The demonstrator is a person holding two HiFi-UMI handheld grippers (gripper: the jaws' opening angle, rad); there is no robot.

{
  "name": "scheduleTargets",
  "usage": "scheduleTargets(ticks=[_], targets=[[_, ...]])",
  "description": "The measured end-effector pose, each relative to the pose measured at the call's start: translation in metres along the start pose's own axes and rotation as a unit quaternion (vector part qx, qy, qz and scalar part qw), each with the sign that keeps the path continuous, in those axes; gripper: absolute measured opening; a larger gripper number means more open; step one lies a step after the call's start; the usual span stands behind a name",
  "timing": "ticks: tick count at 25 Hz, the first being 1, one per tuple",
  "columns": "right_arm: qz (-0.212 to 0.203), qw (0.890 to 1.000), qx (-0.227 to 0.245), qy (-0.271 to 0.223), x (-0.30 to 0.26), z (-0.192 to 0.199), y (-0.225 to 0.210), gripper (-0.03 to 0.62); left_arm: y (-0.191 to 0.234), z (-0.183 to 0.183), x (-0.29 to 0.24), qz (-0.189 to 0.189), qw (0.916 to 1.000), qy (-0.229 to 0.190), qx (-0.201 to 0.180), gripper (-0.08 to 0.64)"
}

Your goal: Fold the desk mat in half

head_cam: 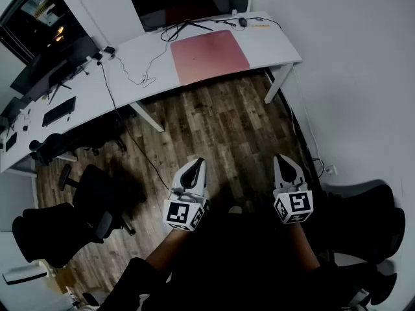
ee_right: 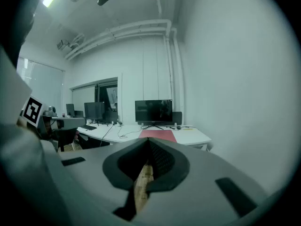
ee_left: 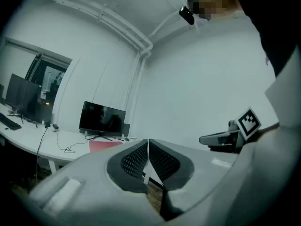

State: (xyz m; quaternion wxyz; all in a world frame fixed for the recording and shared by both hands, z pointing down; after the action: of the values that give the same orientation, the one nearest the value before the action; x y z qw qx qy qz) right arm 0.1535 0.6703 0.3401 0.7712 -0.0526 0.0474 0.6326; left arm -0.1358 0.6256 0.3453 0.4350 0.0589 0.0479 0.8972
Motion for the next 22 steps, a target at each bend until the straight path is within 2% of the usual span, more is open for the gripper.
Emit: scheduleTargets(ticks=[8,20,21,22], targets=[[0.008,1.000,-0.006,-0.001,-0.013,-0.006,0.034,0.002,0.041,-0.020,0.011,-0.010,0.9997,-0.024,0.000,0.023],[0.026,0.999,-0.021,-0.029,0.003,-0.006,0.059,0.002,0.069,-0.020,0.041,-0.010,0.9993,-0.029,0.019,0.025],[0.029,0.999,-0.020,-0.029,0.005,-0.005,0.060,0.004,0.071,-0.020,0.042,-0.009,0.9994,-0.029,0.018,0.026],[0.034,0.999,-0.020,-0.028,0.006,-0.004,0.061,0.045,0.073,-0.019,0.044,-0.009,0.9994,-0.029,0.017,0.039]])
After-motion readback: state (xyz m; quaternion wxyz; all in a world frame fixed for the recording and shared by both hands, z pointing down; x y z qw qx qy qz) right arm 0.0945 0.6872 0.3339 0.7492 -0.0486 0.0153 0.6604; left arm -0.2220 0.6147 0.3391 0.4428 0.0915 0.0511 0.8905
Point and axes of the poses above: the fingertips, and each gripper's own axes: x backward along the fingers, y to its left, z out of its underside, the point moved 9 cm from there along x, backward along the fingers, and after that the axes turned 6 degrees about -y, right-handed, at the moved point
